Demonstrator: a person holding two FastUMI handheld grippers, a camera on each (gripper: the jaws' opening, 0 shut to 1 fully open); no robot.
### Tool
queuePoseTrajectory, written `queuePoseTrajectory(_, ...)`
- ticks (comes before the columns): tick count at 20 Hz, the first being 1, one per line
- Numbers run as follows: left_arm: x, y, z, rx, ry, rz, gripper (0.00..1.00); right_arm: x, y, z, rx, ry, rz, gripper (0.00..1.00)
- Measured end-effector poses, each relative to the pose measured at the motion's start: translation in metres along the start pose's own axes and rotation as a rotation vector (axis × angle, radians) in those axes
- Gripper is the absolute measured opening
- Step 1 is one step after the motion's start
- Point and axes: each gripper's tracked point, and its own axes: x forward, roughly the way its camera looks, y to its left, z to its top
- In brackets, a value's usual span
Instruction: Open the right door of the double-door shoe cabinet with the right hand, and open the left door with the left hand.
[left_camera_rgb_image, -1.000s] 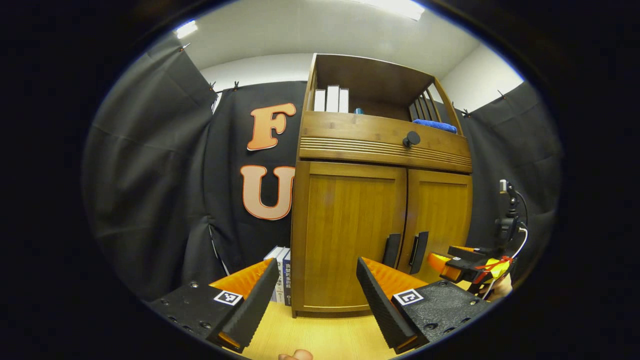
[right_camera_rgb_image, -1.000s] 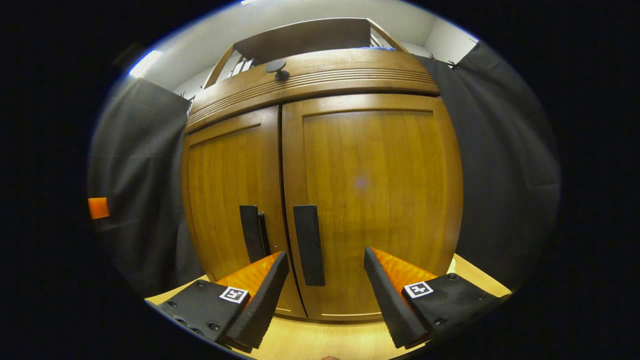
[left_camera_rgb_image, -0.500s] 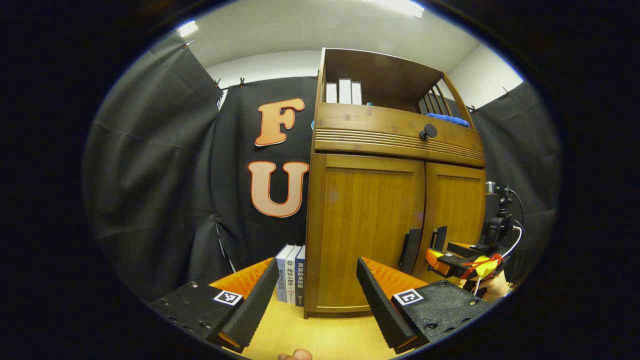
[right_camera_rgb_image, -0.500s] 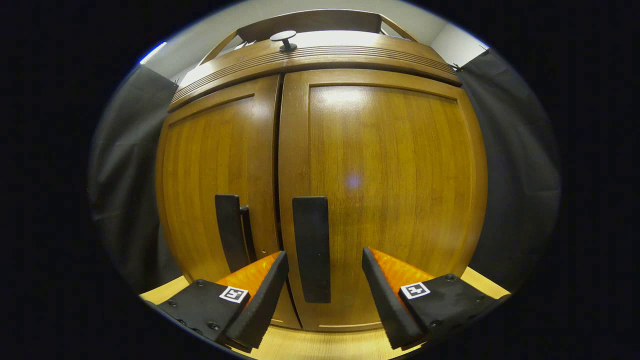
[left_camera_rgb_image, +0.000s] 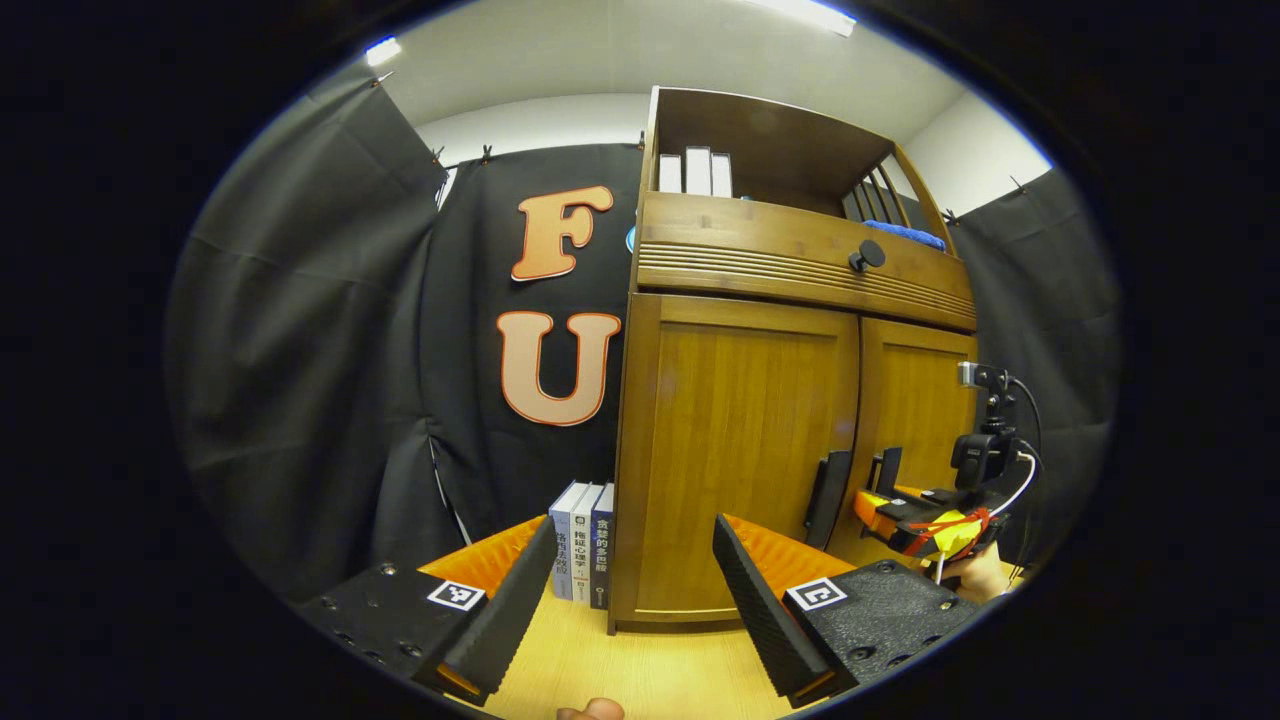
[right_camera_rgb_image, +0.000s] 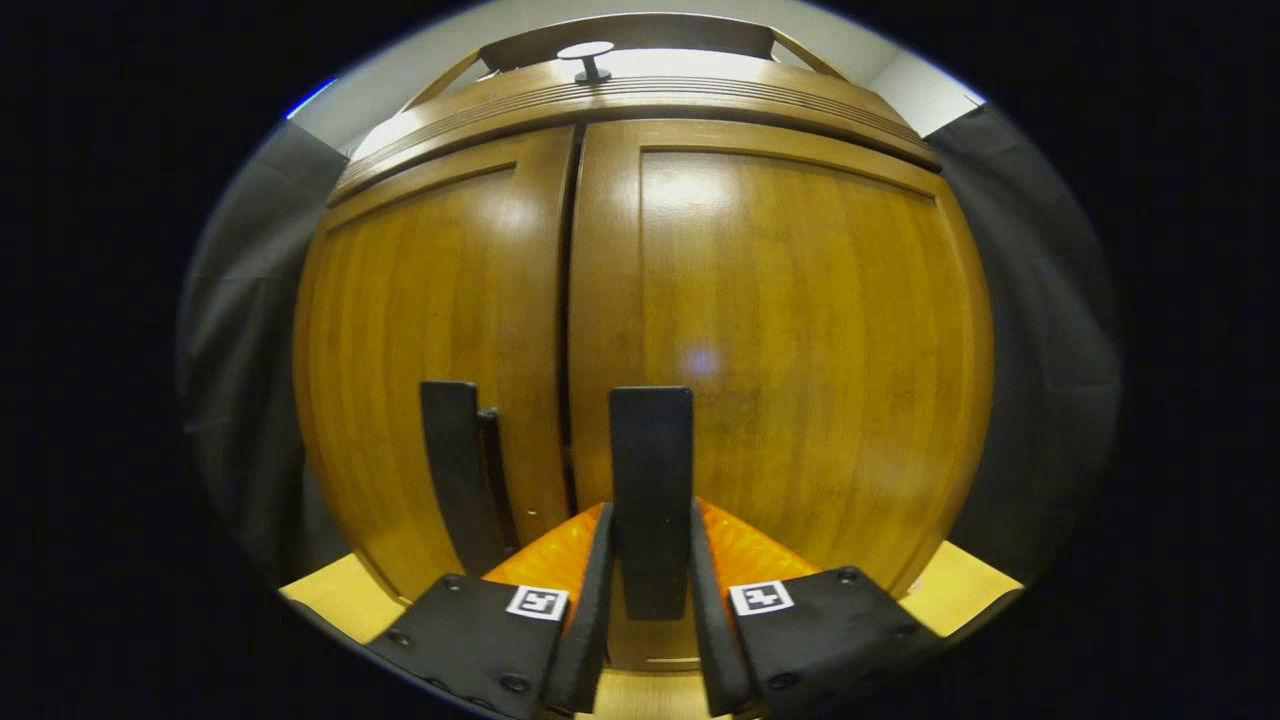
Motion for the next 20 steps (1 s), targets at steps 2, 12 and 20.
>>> queuePoseTrajectory(2, -0.003, 0.003, 0.001, 0.000, -0.001, 0.005, 0.92, 0.001, 0.000, -0.001, 0.005, 0.008, 0.002, 0.47)
queuePoseTrajectory(12, -0.030, 0.003, 0.003, -0.023, 0.000, 0.026, 0.94, -0.023, -0.001, 0.005, 0.022, 0.016, 0.041, 0.31)
queuePoseTrajectory(20, -0.057, -0.012, -0.001, -0.034, 0.017, 0.007, 0.92, -0.064, -0.013, -0.004, 0.040, 0.021, 0.058, 0.29)
